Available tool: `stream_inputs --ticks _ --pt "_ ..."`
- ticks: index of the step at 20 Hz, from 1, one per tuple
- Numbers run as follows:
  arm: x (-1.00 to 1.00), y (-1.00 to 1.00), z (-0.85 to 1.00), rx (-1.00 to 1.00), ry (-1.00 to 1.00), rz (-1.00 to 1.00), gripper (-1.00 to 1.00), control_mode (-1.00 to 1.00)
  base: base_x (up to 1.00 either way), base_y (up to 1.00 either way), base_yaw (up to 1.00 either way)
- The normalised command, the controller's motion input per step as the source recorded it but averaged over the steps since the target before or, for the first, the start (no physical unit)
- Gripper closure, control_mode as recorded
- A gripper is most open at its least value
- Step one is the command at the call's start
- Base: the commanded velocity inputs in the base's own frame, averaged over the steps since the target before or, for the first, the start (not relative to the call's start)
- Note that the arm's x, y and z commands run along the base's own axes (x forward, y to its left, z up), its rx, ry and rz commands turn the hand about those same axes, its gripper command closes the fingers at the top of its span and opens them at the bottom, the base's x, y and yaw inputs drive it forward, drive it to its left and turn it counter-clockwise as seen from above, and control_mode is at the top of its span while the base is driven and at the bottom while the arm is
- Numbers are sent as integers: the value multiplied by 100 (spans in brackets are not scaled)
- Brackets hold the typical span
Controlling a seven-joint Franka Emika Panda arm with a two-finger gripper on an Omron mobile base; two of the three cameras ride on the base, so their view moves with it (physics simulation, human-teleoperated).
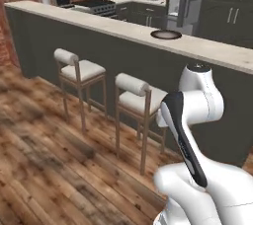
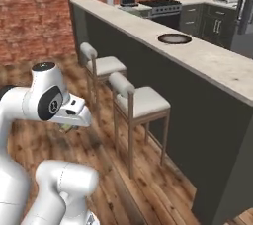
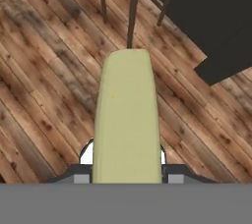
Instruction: Retrieve the butter from the fridge and place it on a plate on the dining table. Then retrieve the butter knife by the fridge and place it near the plate.
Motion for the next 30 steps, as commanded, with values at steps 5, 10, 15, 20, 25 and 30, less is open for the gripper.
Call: stream_inputs --ticks 5,10,15,20,25,30 --pt "0 0 0 0 0 0 100 100 25 81 -60" --pt "0 0 0 0 0 0 100 100 -7 62 -68" --pt "0 0 0 0 0 0 100 100 0 57 -62" --pt "0 0 0 0 0 0 100 100 8 81 -38" --pt "0 0 0 0 0 0 100 100 41 95 -32" --pt "0 0 0 0 0 0 100 100 51 52 -24"
